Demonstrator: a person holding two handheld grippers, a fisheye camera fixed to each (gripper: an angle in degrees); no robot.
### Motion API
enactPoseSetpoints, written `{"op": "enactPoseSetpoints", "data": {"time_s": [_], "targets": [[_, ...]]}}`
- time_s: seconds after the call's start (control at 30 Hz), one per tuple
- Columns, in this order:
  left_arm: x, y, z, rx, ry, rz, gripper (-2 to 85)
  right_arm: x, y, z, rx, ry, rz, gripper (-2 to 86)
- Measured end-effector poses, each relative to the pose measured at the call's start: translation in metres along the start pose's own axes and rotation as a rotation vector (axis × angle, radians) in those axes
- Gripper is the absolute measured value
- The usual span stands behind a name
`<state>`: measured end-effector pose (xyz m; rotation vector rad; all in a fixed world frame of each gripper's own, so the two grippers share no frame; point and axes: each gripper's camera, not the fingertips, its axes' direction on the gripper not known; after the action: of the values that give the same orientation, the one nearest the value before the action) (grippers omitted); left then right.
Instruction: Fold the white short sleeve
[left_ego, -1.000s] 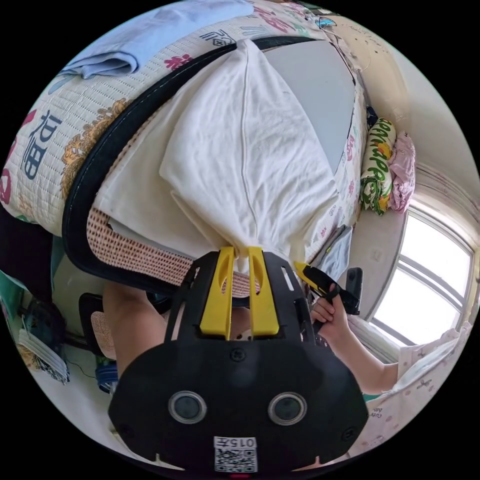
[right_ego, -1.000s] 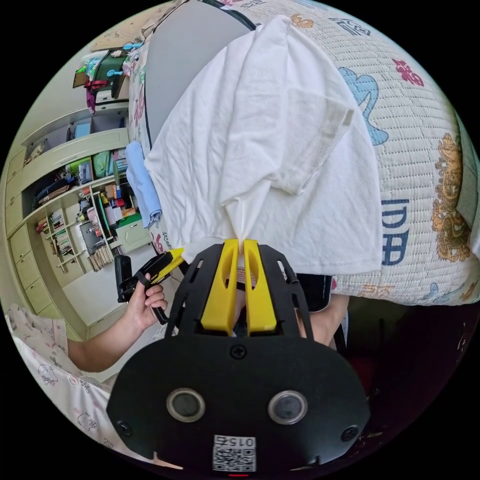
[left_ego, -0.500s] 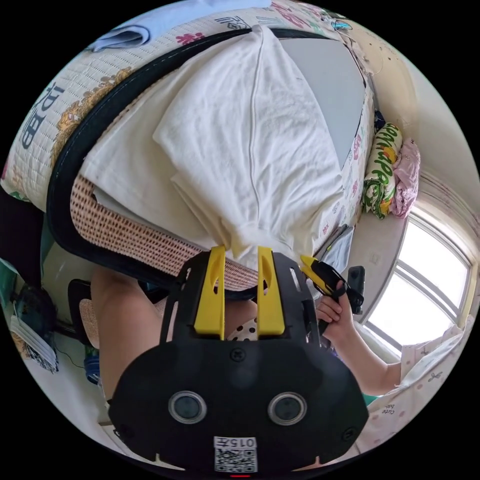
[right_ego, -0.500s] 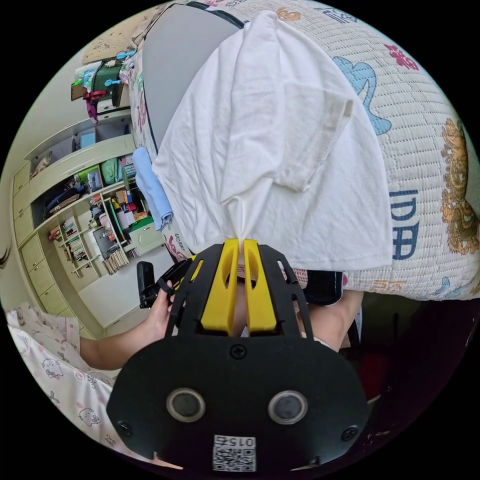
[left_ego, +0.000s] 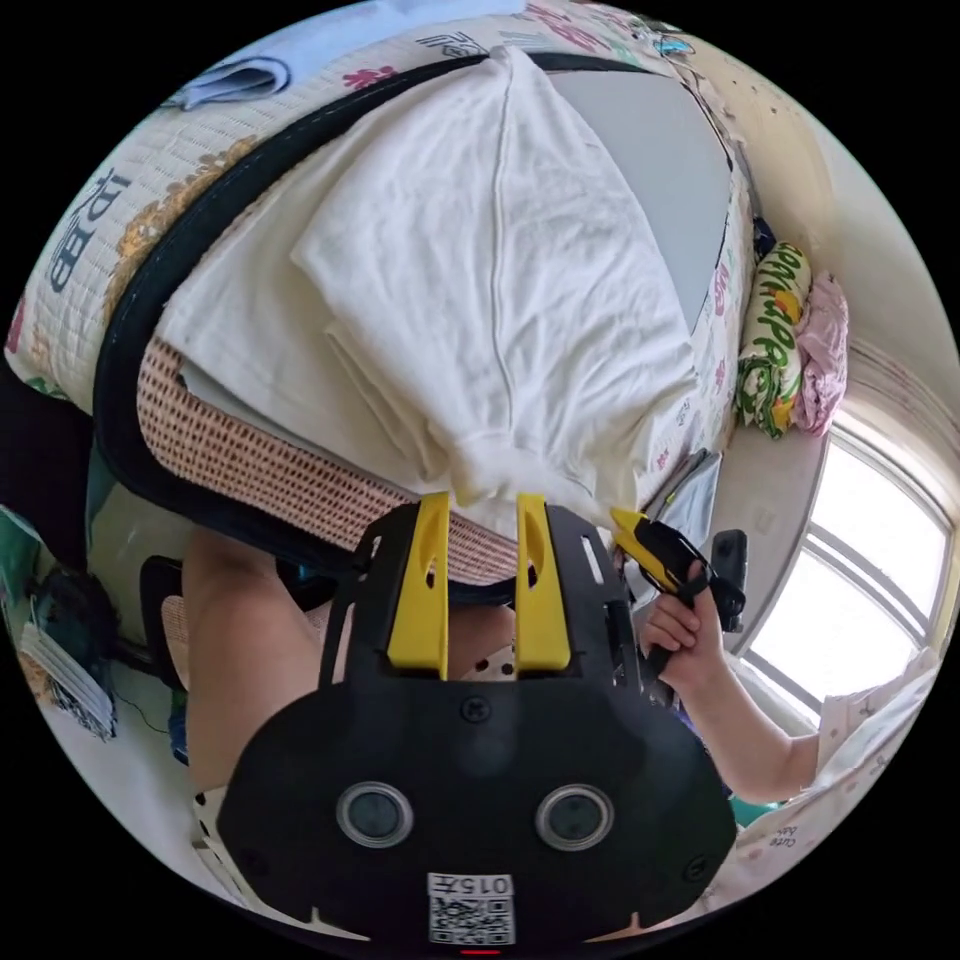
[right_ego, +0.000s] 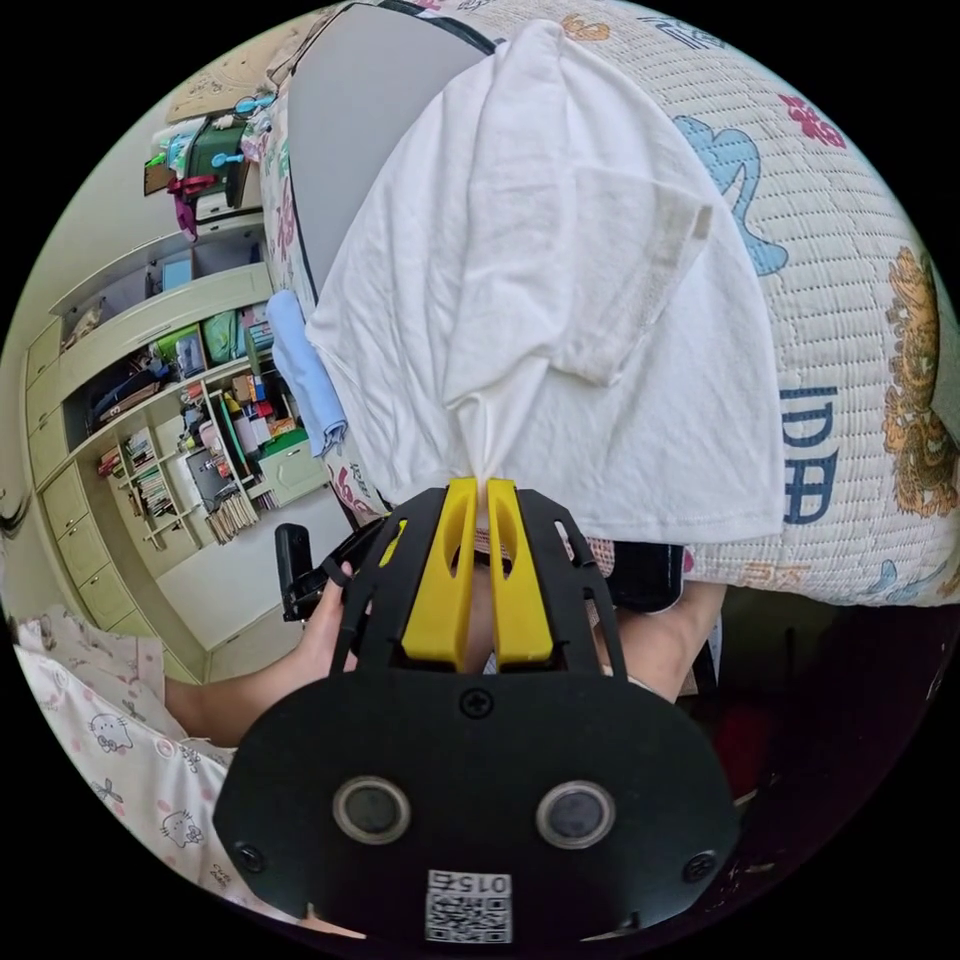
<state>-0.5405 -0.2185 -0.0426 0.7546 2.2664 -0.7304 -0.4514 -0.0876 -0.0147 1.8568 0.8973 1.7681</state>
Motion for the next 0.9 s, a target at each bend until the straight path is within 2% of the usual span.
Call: {"op": "enactPoseSetpoints", "data": {"time_s": [0.1,0.2,0.33,0.4,0.47,0.6,0.67,0.73,0.83,0.9], "targets": [[-0.018,0.014,0.001,0.035,0.048,-0.043,7.6,0.000,0.003,-0.002,0.000,-0.010,0.003,0.5],[-0.023,0.032,0.004,0.013,0.049,0.004,3.1,-0.002,0.004,-0.002,-0.003,-0.010,-0.008,0.5],[-0.016,0.044,-0.021,0.094,0.249,0.061,0.8,-0.015,0.000,-0.013,0.022,-0.040,-0.021,0.7],[0.013,0.024,-0.046,0.199,0.329,0.173,0.9,-0.031,-0.012,-0.034,0.104,-0.107,-0.034,0.9],[0.079,-0.048,-0.069,0.318,0.430,0.401,1.7,-0.077,-0.054,-0.074,0.287,-0.198,-0.145,1.3],[0.197,-0.161,-0.102,0.548,0.600,0.682,6.4,-0.196,-0.158,-0.141,0.551,-0.124,-0.376,3.8],[0.246,-0.185,-0.119,0.626,0.600,0.771,8.2,-0.258,-0.199,-0.173,0.645,-0.091,-0.437,7.6],[0.249,-0.168,-0.119,0.662,0.593,0.824,8.5,-0.280,-0.196,-0.184,0.665,-0.097,-0.545,8.1],[0.200,-0.117,-0.083,0.616,0.436,0.861,9.3,-0.260,-0.160,-0.164,0.629,0.021,-0.644,8.4],[0.140,-0.088,-0.047,0.549,0.273,0.793,9.7,-0.214,-0.141,-0.137,0.550,0.097,-0.598,8.7]]}}
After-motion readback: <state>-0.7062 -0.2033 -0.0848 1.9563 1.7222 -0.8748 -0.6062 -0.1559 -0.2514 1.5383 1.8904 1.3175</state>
